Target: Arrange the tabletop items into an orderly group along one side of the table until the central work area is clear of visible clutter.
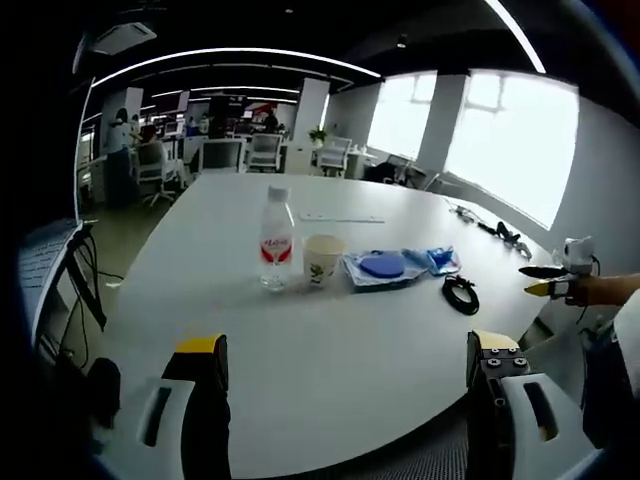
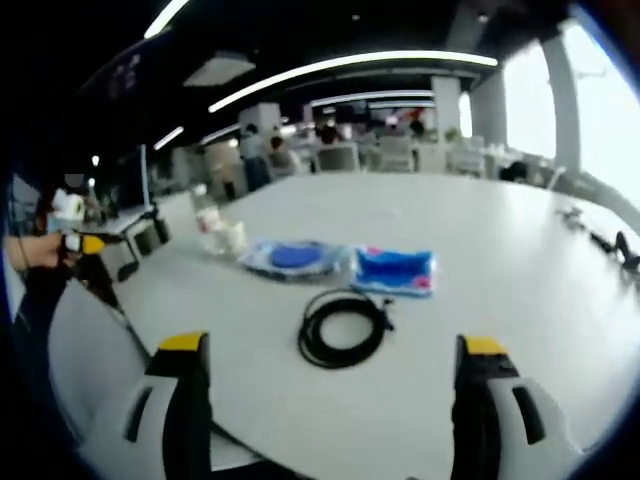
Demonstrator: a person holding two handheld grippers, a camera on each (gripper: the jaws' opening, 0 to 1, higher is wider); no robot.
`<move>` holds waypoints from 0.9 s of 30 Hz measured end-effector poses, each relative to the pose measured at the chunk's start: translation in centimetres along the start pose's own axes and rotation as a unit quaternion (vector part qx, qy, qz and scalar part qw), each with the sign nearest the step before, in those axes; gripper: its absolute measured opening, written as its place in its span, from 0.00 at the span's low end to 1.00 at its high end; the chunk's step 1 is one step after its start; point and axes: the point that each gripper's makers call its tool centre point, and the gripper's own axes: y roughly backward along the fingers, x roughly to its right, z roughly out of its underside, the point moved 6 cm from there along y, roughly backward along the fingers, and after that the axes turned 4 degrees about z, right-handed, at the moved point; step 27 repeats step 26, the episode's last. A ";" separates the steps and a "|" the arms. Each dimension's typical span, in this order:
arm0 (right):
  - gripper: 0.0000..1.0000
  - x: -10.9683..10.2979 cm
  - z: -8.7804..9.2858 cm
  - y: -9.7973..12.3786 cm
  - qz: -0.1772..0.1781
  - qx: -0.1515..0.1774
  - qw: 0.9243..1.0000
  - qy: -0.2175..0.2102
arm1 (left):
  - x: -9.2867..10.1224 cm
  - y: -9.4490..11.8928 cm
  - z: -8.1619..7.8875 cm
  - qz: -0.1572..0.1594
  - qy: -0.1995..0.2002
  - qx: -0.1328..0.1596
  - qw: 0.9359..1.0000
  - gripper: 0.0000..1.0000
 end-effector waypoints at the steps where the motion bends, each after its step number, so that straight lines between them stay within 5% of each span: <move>1: 1.00 0.0 0.2 0.0 0.000 -0.004 1.000 0.000 | 0.2 -0.1 0.0 0.001 -0.004 -0.004 1.000 0.99; 7: 1.00 0.1 0.3 0.2 0.011 0.001 1.000 -0.027 | 0.5 -0.1 0.3 0.003 0.000 -0.017 1.000 0.99; 27: 1.00 -0.1 -0.1 -1.1 0.000 -0.009 1.000 -0.017 | 0.9 -0.1 0.6 0.008 0.010 -0.027 1.000 0.99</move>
